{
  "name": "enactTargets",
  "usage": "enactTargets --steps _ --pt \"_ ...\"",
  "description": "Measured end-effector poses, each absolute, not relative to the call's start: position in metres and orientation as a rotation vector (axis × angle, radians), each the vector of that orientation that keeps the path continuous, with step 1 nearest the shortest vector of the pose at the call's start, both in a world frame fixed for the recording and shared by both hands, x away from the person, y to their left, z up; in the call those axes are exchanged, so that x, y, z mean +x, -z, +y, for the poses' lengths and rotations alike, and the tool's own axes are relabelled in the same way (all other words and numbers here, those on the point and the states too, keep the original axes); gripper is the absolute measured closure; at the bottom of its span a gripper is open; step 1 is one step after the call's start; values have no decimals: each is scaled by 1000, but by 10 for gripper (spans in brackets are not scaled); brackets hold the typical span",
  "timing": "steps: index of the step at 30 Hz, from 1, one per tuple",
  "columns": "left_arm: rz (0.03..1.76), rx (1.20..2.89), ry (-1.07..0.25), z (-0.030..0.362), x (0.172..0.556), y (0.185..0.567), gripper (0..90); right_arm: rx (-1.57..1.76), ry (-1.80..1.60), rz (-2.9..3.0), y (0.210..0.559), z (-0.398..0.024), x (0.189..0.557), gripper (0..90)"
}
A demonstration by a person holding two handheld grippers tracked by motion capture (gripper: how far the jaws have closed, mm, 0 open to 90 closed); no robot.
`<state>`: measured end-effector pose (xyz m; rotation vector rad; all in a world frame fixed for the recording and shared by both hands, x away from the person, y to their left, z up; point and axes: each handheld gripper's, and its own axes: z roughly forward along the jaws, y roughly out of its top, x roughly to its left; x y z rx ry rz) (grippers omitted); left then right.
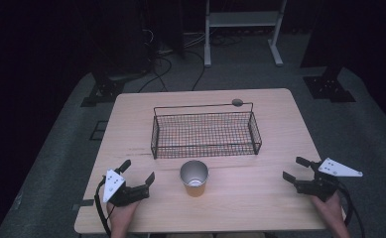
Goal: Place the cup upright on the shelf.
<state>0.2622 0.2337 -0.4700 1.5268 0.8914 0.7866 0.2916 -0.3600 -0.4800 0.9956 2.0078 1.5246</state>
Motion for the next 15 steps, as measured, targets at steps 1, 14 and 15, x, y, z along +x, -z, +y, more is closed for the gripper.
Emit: enactTargets --steps 1,14,15 --pt "891 1527 -787 234 262 470 32 996 -1525 2008 480 -360 292 142" --pt "808 1547 -743 227 259 468 14 993 -1508 2013 480 -359 291 143" --pt "808 1547 -743 227 259 468 4 993 -1508 2013 480 -359 291 143"
